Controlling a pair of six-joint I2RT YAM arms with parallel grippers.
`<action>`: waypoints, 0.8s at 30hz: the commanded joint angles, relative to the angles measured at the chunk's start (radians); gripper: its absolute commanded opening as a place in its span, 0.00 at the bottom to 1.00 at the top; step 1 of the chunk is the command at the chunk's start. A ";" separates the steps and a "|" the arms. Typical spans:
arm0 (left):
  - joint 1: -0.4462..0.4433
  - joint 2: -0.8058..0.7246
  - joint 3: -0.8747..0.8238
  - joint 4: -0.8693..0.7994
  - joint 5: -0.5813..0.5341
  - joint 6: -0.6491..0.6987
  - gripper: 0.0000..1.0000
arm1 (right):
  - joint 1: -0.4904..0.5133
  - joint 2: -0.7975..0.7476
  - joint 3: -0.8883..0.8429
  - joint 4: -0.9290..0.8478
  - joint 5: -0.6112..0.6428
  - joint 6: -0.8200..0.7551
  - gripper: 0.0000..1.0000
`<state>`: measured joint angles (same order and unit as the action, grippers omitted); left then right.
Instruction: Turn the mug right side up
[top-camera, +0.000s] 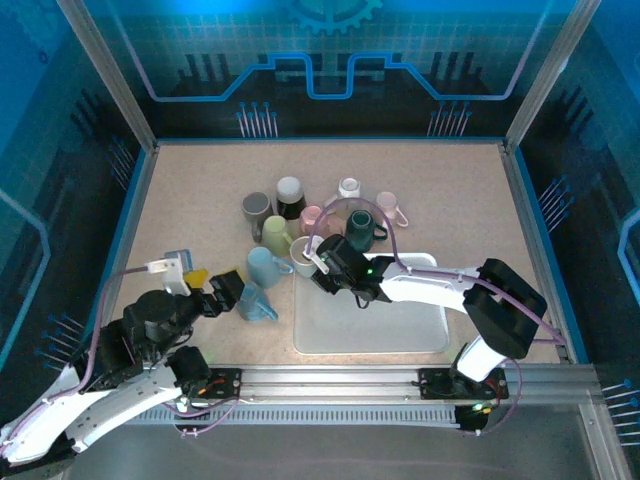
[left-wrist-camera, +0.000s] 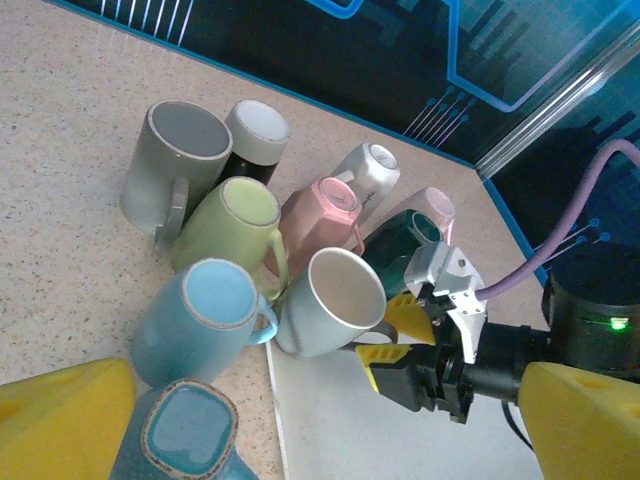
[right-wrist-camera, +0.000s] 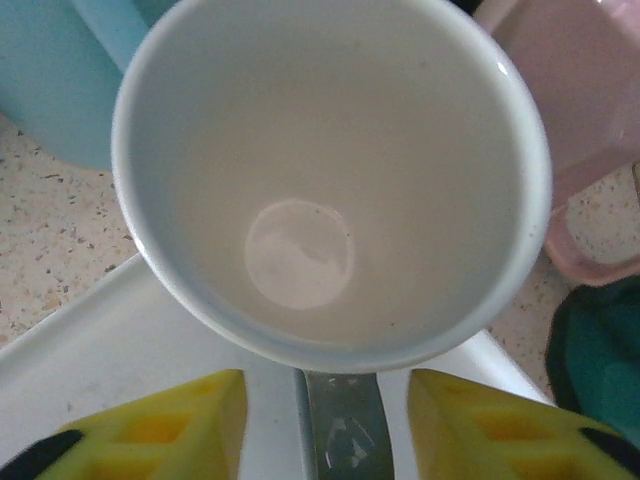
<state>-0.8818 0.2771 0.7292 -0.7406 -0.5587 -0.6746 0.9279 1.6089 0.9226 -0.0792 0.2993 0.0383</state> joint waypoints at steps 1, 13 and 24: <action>-0.005 0.050 0.026 -0.017 -0.025 0.012 0.99 | -0.009 -0.042 0.026 -0.036 -0.005 0.015 0.55; 0.105 0.474 0.178 -0.041 0.136 -0.102 0.99 | 0.014 -0.255 0.110 -0.291 0.065 0.167 0.63; 0.406 0.894 0.426 -0.300 0.425 -0.602 0.99 | 0.033 -0.491 0.012 -0.252 0.235 0.277 0.58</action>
<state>-0.4915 1.1198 1.0870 -0.9058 -0.2066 -1.0843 0.9554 1.1549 0.9695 -0.3397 0.4721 0.2611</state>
